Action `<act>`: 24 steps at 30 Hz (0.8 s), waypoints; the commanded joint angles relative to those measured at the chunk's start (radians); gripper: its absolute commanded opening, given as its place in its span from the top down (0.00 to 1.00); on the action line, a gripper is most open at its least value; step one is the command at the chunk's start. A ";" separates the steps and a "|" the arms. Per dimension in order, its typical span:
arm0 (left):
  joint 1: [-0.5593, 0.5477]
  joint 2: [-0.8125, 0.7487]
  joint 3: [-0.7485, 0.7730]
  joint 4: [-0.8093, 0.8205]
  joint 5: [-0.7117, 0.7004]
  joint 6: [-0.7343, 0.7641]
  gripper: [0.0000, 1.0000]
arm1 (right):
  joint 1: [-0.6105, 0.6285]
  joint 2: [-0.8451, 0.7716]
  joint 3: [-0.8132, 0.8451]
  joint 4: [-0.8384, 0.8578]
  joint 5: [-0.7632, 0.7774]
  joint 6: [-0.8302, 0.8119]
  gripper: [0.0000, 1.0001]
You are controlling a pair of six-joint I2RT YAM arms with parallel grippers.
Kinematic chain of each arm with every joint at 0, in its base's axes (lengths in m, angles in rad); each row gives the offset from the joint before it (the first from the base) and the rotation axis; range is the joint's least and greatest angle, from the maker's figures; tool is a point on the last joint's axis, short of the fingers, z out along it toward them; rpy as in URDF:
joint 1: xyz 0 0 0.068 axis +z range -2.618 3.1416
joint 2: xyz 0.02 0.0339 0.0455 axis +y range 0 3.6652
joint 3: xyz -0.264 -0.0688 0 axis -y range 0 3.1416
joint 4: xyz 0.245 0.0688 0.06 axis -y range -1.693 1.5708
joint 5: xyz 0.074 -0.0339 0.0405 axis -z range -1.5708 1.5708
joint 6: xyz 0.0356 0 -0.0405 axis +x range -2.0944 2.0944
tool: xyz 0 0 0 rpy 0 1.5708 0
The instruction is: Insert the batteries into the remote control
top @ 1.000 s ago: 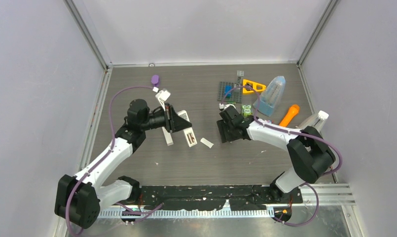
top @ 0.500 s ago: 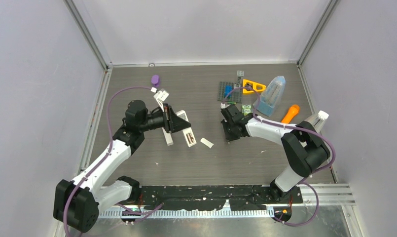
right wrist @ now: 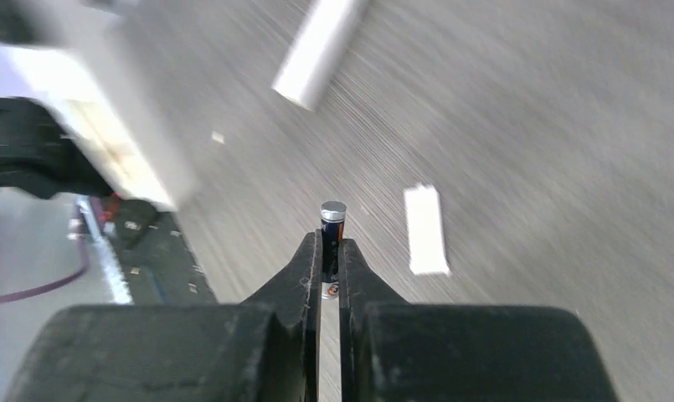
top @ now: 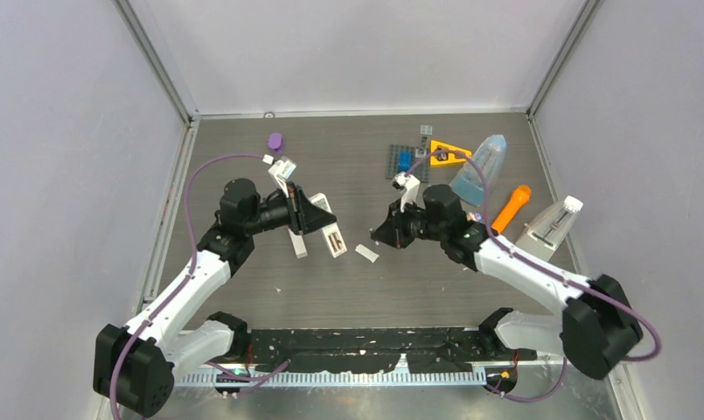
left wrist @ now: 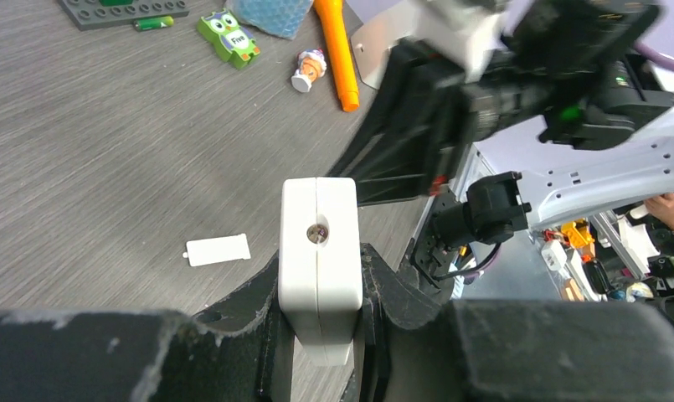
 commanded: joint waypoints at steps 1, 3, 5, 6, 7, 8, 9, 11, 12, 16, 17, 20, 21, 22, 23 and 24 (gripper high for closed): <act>0.002 -0.027 0.036 0.023 -0.024 0.015 1.00 | 0.010 -0.156 -0.039 0.286 -0.202 -0.030 0.95; 0.002 -0.029 0.042 0.028 -0.022 0.007 1.00 | 0.011 -0.203 -0.043 0.324 -0.235 -0.038 0.95; 0.002 -0.030 0.041 0.048 -0.017 -0.010 1.00 | 0.015 -0.244 -0.043 0.351 -0.260 -0.049 0.95; 0.002 -0.030 0.040 0.062 -0.013 -0.021 1.00 | 0.015 -0.255 -0.040 0.364 -0.269 -0.056 0.95; 0.002 -0.032 0.039 0.076 -0.009 -0.033 1.00 | 0.018 -0.277 -0.040 0.371 -0.281 -0.060 0.94; 0.002 -0.032 0.038 0.090 -0.005 -0.050 1.00 | 0.019 -0.286 -0.037 0.381 -0.286 -0.063 0.94; 0.002 -0.032 0.036 0.108 0.001 -0.064 1.00 | 0.021 -0.302 -0.034 0.383 -0.294 -0.063 0.94; 0.002 -0.029 0.028 0.158 0.015 -0.102 1.00 | 0.022 -0.316 -0.022 0.379 -0.300 -0.061 0.95; 0.001 -0.028 0.017 0.196 0.023 -0.130 1.00 | 0.023 -0.319 -0.011 0.372 -0.301 -0.060 0.95; 0.000 -0.021 -0.026 0.365 0.033 -0.249 1.00 | 0.037 -0.334 0.019 0.339 -0.277 -0.053 0.95; 0.000 -0.020 -0.039 0.423 0.024 -0.289 1.00 | 0.050 -0.329 0.037 0.310 -0.241 -0.046 0.95; 0.000 -0.020 -0.069 0.520 -0.009 -0.402 1.00 | 0.115 -0.273 0.203 0.053 -0.089 -0.035 0.95; 0.000 -0.019 -0.082 0.556 -0.022 -0.433 1.00 | 0.142 -0.264 0.239 0.005 -0.043 -0.044 0.95; 0.000 -0.021 -0.093 0.583 -0.041 -0.462 1.00 | 0.197 -0.242 0.303 -0.075 0.042 -0.049 0.95; 0.000 -0.022 -0.105 0.603 -0.055 -0.489 1.00 | 0.223 -0.230 0.331 -0.139 0.078 -0.057 0.95; 0.000 -0.023 -0.116 0.628 -0.069 -0.516 1.00 | 0.264 -0.200 0.391 -0.171 0.146 -0.052 0.95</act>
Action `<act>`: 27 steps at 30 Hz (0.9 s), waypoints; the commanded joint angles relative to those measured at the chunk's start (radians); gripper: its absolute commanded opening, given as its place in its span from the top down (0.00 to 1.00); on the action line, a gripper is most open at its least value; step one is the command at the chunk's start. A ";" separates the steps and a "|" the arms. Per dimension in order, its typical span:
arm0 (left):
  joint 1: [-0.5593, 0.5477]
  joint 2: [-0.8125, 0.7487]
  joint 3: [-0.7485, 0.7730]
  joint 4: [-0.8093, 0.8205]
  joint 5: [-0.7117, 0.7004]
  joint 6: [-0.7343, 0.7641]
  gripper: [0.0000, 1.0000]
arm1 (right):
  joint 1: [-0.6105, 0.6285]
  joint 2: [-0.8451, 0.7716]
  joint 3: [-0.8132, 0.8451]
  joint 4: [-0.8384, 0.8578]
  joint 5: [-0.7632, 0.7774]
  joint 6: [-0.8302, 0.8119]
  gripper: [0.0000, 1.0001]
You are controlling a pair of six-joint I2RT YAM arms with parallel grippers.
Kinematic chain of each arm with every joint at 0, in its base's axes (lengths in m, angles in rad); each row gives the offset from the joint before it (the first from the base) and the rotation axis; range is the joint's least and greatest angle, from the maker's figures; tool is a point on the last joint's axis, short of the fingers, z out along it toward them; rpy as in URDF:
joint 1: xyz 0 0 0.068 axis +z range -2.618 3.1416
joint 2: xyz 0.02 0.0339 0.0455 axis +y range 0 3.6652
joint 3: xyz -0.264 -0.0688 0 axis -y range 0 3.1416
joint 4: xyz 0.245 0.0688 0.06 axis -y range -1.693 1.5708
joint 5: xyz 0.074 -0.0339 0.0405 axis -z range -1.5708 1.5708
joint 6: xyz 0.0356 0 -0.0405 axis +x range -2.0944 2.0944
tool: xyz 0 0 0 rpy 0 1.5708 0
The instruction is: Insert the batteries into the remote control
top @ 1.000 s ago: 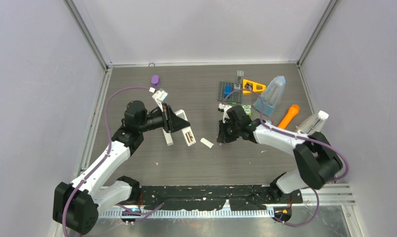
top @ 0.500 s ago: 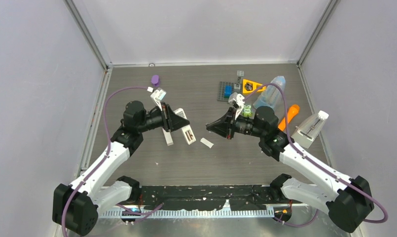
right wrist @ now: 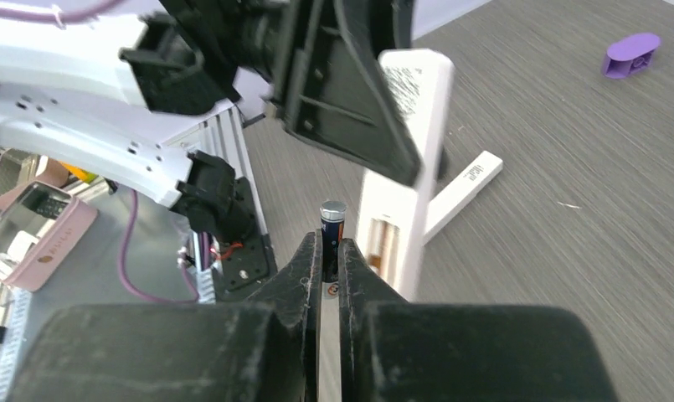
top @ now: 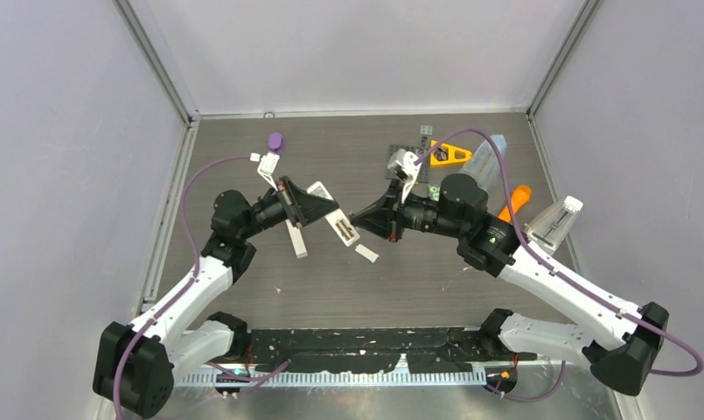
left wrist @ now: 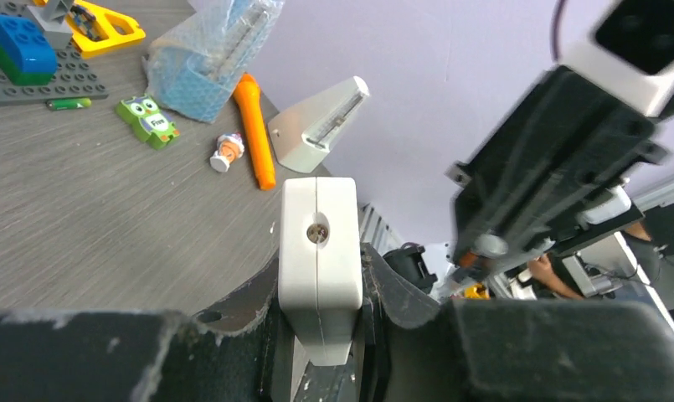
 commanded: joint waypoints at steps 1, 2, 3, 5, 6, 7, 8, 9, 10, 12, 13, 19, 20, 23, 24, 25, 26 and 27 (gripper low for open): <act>0.000 -0.016 -0.043 0.240 -0.067 -0.188 1.00 | 0.131 0.064 0.251 -0.293 0.268 -0.008 0.95; 0.000 -0.015 -0.052 0.263 -0.077 -0.216 1.00 | 0.158 0.101 0.279 -0.328 0.318 -0.005 0.95; 0.000 -0.014 -0.060 0.292 -0.084 -0.240 1.00 | 0.172 0.118 0.330 -0.397 0.345 -0.006 0.95; 0.000 -0.012 -0.080 0.339 -0.096 -0.284 1.00 | 0.205 0.157 0.385 -0.478 0.425 -0.012 0.95; 0.000 -0.009 -0.088 0.367 -0.097 -0.304 1.00 | 0.222 0.175 0.402 -0.501 0.464 -0.018 0.95; 0.000 -0.006 -0.093 0.392 -0.093 -0.316 1.00 | 0.229 0.188 0.426 -0.534 0.479 -0.021 0.95; 0.000 -0.005 -0.094 0.406 -0.087 -0.324 1.00 | 0.238 0.193 0.437 -0.548 0.491 -0.026 0.95; 0.000 -0.003 -0.096 0.420 -0.080 -0.327 1.00 | 0.241 0.203 0.456 -0.572 0.514 -0.030 0.95; 0.000 -0.001 -0.097 0.436 -0.074 -0.328 1.00 | 0.251 0.207 0.466 -0.584 0.527 -0.041 0.95; 0.000 -0.002 -0.102 0.460 -0.068 -0.330 1.00 | 0.263 0.226 0.498 -0.622 0.545 -0.058 0.95; 0.000 -0.003 -0.105 0.475 -0.061 -0.328 1.00 | 0.274 0.235 0.516 -0.649 0.559 -0.065 0.95; 0.000 -0.017 -0.113 0.493 -0.037 -0.282 1.00 | 0.293 0.230 0.530 -0.664 0.584 -0.096 0.94; 0.000 -0.020 -0.114 0.490 -0.035 -0.272 1.00 | 0.294 0.227 0.529 -0.663 0.586 -0.097 0.94; 0.000 -0.031 -0.115 0.474 -0.030 -0.245 1.00 | 0.295 0.205 0.519 -0.641 0.581 -0.102 0.94; 0.000 -0.032 -0.115 0.469 -0.029 -0.239 1.00 | 0.295 0.199 0.515 -0.626 0.581 -0.101 0.94; 0.000 -0.034 -0.115 0.465 -0.029 -0.234 1.00 | 0.295 0.187 0.505 -0.619 0.579 -0.103 0.94; 0.000 -0.037 -0.114 0.458 -0.027 -0.230 1.00 | 0.295 0.181 0.501 -0.609 0.577 -0.104 0.94; 0.001 -0.040 -0.112 0.445 -0.028 -0.225 1.00 | 0.295 0.173 0.496 -0.606 0.582 -0.103 0.94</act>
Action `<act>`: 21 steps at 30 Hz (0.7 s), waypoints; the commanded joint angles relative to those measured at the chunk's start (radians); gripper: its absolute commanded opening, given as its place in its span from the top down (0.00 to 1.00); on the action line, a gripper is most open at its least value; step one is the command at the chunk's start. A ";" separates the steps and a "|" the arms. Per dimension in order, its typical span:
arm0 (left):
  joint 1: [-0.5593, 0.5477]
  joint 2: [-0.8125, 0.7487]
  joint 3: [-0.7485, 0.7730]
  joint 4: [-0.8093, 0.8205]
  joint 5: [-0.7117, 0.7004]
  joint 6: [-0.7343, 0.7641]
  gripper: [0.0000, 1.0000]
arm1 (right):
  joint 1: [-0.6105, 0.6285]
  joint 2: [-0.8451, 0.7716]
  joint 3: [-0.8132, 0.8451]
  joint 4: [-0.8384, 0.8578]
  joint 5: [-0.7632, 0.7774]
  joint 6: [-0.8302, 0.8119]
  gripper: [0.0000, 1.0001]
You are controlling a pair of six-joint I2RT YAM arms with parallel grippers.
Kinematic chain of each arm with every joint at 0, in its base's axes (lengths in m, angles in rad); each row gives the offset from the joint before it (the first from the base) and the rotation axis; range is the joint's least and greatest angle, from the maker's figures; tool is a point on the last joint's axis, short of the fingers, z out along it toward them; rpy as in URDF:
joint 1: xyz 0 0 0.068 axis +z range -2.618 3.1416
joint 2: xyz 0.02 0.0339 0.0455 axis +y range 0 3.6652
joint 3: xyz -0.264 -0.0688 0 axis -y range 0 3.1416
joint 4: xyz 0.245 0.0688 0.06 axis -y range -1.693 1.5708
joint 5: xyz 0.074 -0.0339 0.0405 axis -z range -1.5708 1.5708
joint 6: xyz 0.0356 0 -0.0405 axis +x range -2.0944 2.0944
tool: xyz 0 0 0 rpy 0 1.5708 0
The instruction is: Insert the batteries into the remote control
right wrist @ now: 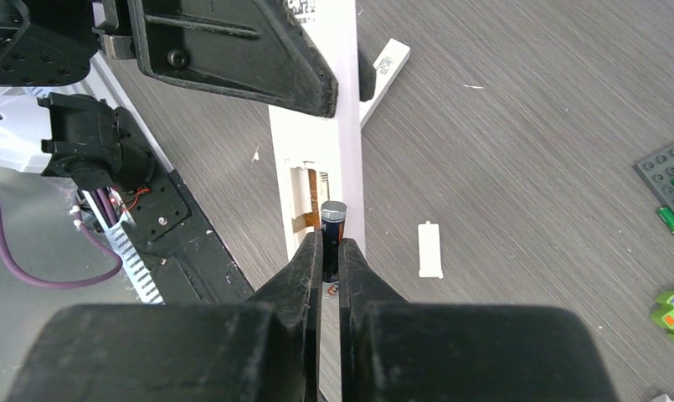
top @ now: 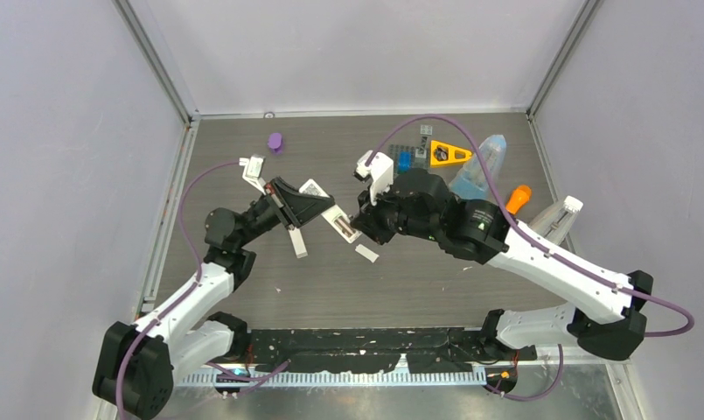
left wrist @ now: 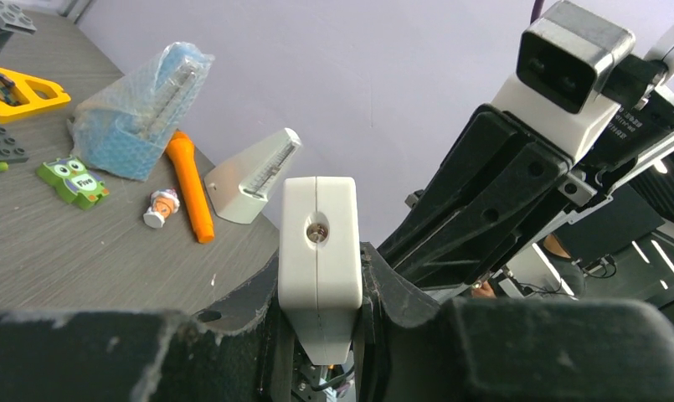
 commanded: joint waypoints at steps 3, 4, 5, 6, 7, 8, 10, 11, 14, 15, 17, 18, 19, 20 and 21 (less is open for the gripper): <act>0.000 -0.039 0.016 -0.010 0.010 0.056 1.00 | 0.004 -0.069 0.015 0.041 0.041 -0.014 0.94; 0.000 -0.042 0.018 -0.031 0.005 0.057 1.00 | 0.004 -0.068 0.017 0.036 0.044 -0.007 0.94; 0.000 -0.044 0.022 -0.050 0.001 0.059 1.00 | 0.004 -0.065 0.022 0.026 0.047 -0.005 0.94; 0.000 -0.046 0.024 -0.061 -0.002 0.059 1.00 | 0.004 -0.063 0.026 0.021 0.049 0.000 0.94; 0.000 -0.048 0.026 -0.075 -0.007 0.057 1.00 | 0.004 -0.060 0.031 0.011 0.050 0.005 0.94; 0.000 -0.050 0.029 -0.094 -0.013 0.056 1.00 | 0.004 -0.058 0.033 0.006 0.049 0.007 0.93; 0.000 -0.055 0.038 -0.147 -0.027 0.051 1.00 | 0.003 -0.049 0.037 -0.008 0.043 0.008 0.92; 0.000 -0.058 0.045 -0.179 -0.042 0.047 1.00 | 0.004 -0.045 0.041 -0.014 0.038 0.008 0.91; 0.000 -0.070 0.059 -0.293 -0.088 0.019 1.00 | 0.012 -0.008 0.063 -0.054 0.036 0.009 0.90; 0.000 -0.075 0.062 -0.326 -0.105 0.004 1.00 | 0.019 0.000 0.068 -0.064 0.039 0.009 0.90; 0.000 -0.082 0.060 -0.377 -0.133 -0.037 1.00 | 0.030 0.028 0.088 -0.091 0.055 0.009 0.89; 0.000 -0.085 0.059 -0.405 -0.144 -0.068 1.00 | 0.035 0.049 0.103 -0.110 0.063 0.009 0.89; 0.000 -0.087 0.055 -0.415 -0.150 -0.092 1.00 | 0.040 0.058 0.110 -0.118 0.067 0.011 0.89; 0.000 -0.086 0.051 -0.416 -0.149 -0.114 1.00 | 0.043 0.077 0.123 -0.134 0.077 0.011 0.88; 0.000 -0.083 0.048 -0.417 -0.146 -0.136 1.00 | 0.045 0.087 0.130 -0.141 0.081 0.010 0.88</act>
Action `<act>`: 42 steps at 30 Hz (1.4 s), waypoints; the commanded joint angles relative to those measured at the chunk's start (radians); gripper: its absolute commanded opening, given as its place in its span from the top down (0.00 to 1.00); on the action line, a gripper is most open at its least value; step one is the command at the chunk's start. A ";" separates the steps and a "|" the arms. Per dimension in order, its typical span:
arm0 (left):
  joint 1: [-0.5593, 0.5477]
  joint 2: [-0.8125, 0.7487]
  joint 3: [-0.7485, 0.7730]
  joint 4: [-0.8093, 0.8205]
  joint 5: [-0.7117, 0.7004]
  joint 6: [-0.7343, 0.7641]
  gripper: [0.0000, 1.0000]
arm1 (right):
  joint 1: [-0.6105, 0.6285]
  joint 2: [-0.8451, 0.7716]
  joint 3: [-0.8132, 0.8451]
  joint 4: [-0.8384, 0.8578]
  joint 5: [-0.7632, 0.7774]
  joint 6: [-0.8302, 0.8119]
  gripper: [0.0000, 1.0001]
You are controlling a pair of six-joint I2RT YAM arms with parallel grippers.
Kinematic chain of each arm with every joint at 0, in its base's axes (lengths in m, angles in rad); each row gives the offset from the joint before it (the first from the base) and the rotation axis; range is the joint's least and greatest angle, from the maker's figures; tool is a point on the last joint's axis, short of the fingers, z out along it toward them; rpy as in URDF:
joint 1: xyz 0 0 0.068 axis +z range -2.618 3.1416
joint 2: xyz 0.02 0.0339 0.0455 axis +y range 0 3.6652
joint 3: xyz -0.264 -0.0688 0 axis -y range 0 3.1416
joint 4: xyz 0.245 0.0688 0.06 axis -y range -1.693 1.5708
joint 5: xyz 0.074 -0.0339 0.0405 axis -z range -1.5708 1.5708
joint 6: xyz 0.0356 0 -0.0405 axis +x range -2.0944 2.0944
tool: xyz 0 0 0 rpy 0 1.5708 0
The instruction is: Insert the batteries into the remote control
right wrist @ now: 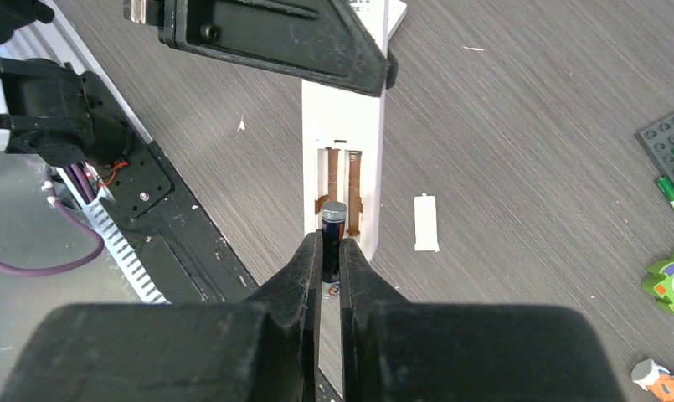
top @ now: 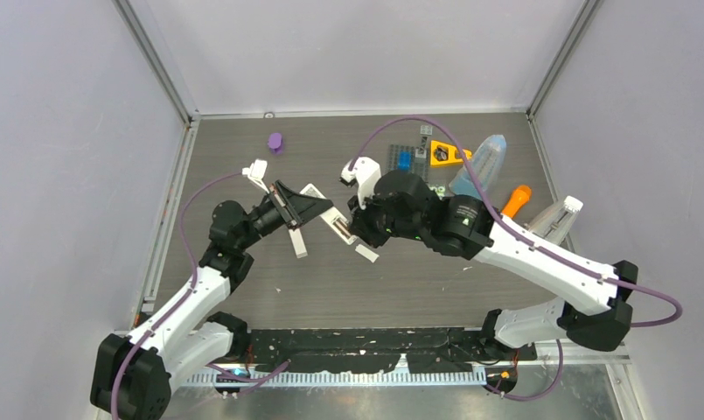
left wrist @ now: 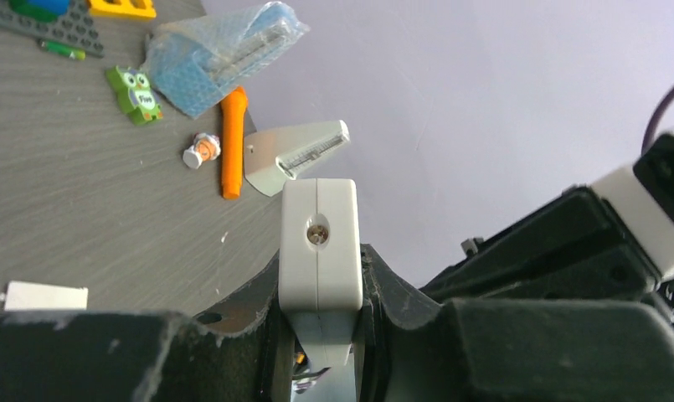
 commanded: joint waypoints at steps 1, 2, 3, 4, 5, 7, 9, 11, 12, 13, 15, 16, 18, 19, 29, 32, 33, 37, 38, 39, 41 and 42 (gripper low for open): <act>0.000 -0.017 0.030 -0.064 -0.038 -0.122 1.00 | 0.021 0.056 0.079 -0.059 0.042 0.003 0.88; 0.000 -0.014 0.030 -0.063 -0.033 -0.135 1.00 | 0.022 0.064 0.084 -0.065 0.046 0.002 0.88; 0.000 -0.012 0.029 -0.063 -0.027 -0.143 1.00 | 0.025 0.079 0.096 -0.074 0.054 0.001 0.87; 0.000 -0.012 0.030 -0.065 -0.022 -0.147 1.00 | 0.027 0.087 0.103 -0.081 0.058 -0.004 0.87; 0.000 -0.011 0.030 -0.066 -0.018 -0.149 1.00 | 0.029 0.103 0.114 -0.093 0.067 -0.009 0.87; 0.000 -0.009 0.034 -0.070 -0.014 -0.151 1.00 | 0.032 0.125 0.129 -0.112 0.076 -0.016 0.87; 0.000 -0.006 0.036 -0.078 -0.010 -0.151 1.00 | 0.033 0.142 0.139 -0.128 0.089 -0.021 0.86; 0.000 -0.003 0.040 -0.082 -0.004 -0.153 1.00 | 0.034 0.152 0.142 -0.135 0.099 -0.025 0.85; 0.000 -0.002 0.039 -0.083 0.000 -0.157 1.00 | 0.034 0.155 0.143 -0.135 0.103 -0.027 0.83; 0.000 -0.001 0.039 -0.084 0.004 -0.164 1.00 | 0.034 0.158 0.145 -0.136 0.105 -0.027 0.83; 0.000 -0.001 0.038 -0.096 0.007 -0.184 1.00 | 0.034 0.165 0.148 -0.136 0.115 -0.028 0.81; 0.000 0.001 0.036 -0.099 0.009 -0.196 1.00 | 0.034 0.171 0.149 -0.137 0.123 -0.027 0.80; 0.000 0.006 0.035 -0.100 0.017 -0.220 1.00 | 0.034 0.180 0.151 -0.139 0.129 -0.024 0.78; 0.000 0.010 0.035 -0.101 0.021 -0.236 1.00 | 0.034 0.183 0.155 -0.141 0.130 -0.021 0.76; 0.000 0.024 0.022 -0.091 0.025 -0.284 1.00 | 0.034 0.179 0.170 -0.139 0.187 0.014 0.62; 0.000 0.026 0.014 -0.096 0.019 -0.302 1.00 | 0.028 0.148 0.158 -0.121 0.209 0.066 0.55; 0.000 0.025 0.011 -0.098 0.017 -0.308 1.00 | 0.022 0.121 0.150 -0.096 0.202 0.080 0.49; 0.000 0.025 0.002 -0.112 0.011 -0.348 1.00 | 0.000 0.011 0.023 0.016 0.187 0.180 0.34; 0.000 0.024 -0.003 -0.112 0.008 -0.367 1.00 | -0.006 -0.008 -0.001 0.036 0.183 0.228 0.32; 0.000 0.023 -0.010 -0.107 0.003 -0.386 1.00 | -0.016 -0.050 -0.059 0.086 0.174 0.278 0.29; 0.000 0.021 -0.020 -0.095 -0.006 -0.424 1.00 | -0.027 -0.119 -0.159 0.185 0.159 0.352 0.26; 0.000 0.019 -0.022 -0.095 -0.010 -0.440 1.00 | -0.029 -0.166 -0.196 0.219 0.148 0.378 0.25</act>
